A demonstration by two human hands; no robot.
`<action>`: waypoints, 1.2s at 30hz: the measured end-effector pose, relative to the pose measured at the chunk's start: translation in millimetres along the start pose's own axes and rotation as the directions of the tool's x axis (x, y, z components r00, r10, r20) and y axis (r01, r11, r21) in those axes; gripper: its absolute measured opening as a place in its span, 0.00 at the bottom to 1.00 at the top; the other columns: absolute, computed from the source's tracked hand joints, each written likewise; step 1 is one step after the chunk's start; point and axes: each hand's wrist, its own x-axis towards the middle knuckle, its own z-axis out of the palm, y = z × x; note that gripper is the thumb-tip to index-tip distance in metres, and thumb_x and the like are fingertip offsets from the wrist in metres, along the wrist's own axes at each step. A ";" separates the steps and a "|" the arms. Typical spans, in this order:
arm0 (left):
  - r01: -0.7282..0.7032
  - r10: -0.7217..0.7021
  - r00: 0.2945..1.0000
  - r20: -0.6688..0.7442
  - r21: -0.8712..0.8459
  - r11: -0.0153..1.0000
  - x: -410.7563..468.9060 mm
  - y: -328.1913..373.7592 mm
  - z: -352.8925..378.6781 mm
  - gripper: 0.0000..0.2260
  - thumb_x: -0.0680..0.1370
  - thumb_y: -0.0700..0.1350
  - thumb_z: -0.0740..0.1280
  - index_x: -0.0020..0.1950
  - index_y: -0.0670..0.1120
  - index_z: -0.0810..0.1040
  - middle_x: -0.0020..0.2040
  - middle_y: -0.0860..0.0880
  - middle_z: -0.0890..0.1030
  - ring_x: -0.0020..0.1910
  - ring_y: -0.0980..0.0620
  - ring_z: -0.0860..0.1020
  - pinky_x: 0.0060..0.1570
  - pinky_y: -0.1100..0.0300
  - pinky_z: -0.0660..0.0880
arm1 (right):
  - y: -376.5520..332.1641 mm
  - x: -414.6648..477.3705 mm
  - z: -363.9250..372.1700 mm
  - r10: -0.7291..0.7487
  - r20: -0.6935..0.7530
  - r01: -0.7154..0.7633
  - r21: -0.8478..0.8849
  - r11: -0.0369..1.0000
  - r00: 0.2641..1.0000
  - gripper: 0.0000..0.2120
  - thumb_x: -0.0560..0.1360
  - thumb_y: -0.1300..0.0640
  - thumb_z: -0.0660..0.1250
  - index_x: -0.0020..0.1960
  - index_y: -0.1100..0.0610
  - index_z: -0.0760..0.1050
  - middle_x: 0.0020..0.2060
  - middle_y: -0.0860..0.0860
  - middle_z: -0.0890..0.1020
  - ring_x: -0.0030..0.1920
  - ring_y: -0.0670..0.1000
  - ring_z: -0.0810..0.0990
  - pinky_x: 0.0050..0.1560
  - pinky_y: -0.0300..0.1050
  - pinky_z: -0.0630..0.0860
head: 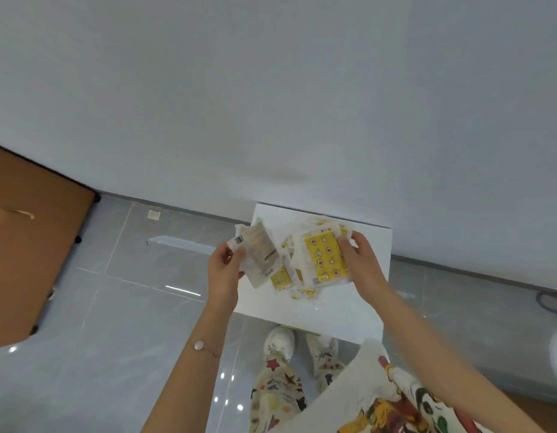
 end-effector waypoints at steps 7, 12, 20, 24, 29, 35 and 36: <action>-0.024 -0.012 0.988 -0.153 -0.232 0.972 -85.6 39.5 -67.6 0.03 0.80 0.36 0.62 0.49 0.42 0.74 0.46 0.46 0.79 0.44 0.50 0.80 0.36 0.59 0.78 | -55.1 -69.4 45.1 -0.030 0.277 0.062 -0.109 0.992 0.960 0.14 0.75 0.54 0.69 0.59 0.49 0.72 0.50 0.51 0.83 0.49 0.52 0.84 0.50 0.53 0.81; -0.091 -0.014 0.955 -0.297 -0.336 0.937 -129.0 45.0 -131.9 0.06 0.80 0.36 0.62 0.46 0.45 0.73 0.45 0.48 0.81 0.44 0.51 0.81 0.36 0.60 0.79 | -66.5 -114.8 106.0 -0.043 0.429 0.146 -0.210 0.967 0.902 0.11 0.76 0.54 0.69 0.57 0.49 0.72 0.45 0.50 0.84 0.44 0.51 0.85 0.44 0.49 0.82; -0.200 -0.120 0.834 -0.538 -0.498 0.844 -175.3 33.5 -268.4 0.05 0.81 0.37 0.60 0.49 0.45 0.72 0.48 0.47 0.81 0.45 0.50 0.81 0.40 0.56 0.81 | -55.4 -174.9 241.1 -0.004 0.598 0.235 -0.308 0.922 0.801 0.17 0.76 0.57 0.68 0.63 0.54 0.69 0.52 0.54 0.83 0.47 0.53 0.85 0.36 0.44 0.81; -0.248 -0.177 0.758 -0.628 -0.528 0.812 -194.6 23.1 -342.9 0.05 0.81 0.38 0.60 0.48 0.47 0.73 0.48 0.47 0.81 0.46 0.49 0.81 0.43 0.52 0.79 | -40.6 -209.0 314.5 0.070 0.673 0.242 -0.358 0.902 0.736 0.17 0.77 0.57 0.67 0.64 0.53 0.68 0.48 0.49 0.84 0.44 0.50 0.86 0.38 0.46 0.82; -0.327 -0.214 0.670 -0.711 -0.541 0.775 -224.2 9.3 -431.4 0.06 0.80 0.38 0.60 0.46 0.47 0.72 0.46 0.48 0.81 0.45 0.49 0.80 0.40 0.54 0.78 | -23.8 -252.6 405.0 0.123 0.752 0.279 -0.384 0.880 0.647 0.16 0.78 0.61 0.65 0.65 0.56 0.68 0.45 0.47 0.85 0.42 0.48 0.86 0.35 0.43 0.81; -0.402 -0.289 0.571 -0.769 -0.568 0.718 -248.5 -14.1 -525.1 0.02 0.80 0.38 0.61 0.51 0.44 0.72 0.49 0.48 0.81 0.46 0.50 0.81 0.38 0.56 0.79 | 0.8 -295.5 511.2 0.168 0.797 0.310 -0.407 0.859 0.580 0.16 0.78 0.60 0.65 0.65 0.54 0.67 0.49 0.51 0.83 0.46 0.52 0.85 0.42 0.50 0.83; -0.412 -0.301 0.554 -0.776 -0.570 0.711 -251.0 -18.7 -536.5 0.02 0.80 0.38 0.61 0.52 0.43 0.72 0.49 0.47 0.81 0.46 0.50 0.81 0.38 0.57 0.80 | 5.5 -302.3 527.3 0.183 0.806 0.316 -0.414 0.854 0.563 0.15 0.79 0.60 0.64 0.64 0.53 0.67 0.49 0.51 0.83 0.46 0.52 0.84 0.43 0.50 0.83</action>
